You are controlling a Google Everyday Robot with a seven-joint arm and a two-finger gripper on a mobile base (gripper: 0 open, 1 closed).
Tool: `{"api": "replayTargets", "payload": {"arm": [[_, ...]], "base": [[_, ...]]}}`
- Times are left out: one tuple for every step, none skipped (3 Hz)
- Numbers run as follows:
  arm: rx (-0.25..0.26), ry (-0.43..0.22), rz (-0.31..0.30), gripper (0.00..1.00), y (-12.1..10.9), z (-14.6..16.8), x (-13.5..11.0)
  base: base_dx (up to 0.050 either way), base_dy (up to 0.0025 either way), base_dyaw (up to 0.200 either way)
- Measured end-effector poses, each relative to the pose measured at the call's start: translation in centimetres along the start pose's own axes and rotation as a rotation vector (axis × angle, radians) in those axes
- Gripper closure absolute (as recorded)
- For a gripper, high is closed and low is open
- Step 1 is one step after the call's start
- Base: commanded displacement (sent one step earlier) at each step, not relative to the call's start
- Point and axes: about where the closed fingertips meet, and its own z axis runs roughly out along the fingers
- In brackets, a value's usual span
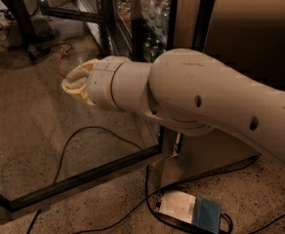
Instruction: Close right fridge door
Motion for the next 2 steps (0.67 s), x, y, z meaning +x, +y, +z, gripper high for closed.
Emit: {"api": "replayTargets", "payload": {"arm": [[0.000, 0.000, 0.000, 1.00, 0.00, 0.00, 0.00], [0.000, 0.000, 0.000, 1.00, 0.00, 0.00, 0.00]], "base": [[-0.023, -0.00205, 0.178], [-0.029, -0.00241, 0.162]]}}
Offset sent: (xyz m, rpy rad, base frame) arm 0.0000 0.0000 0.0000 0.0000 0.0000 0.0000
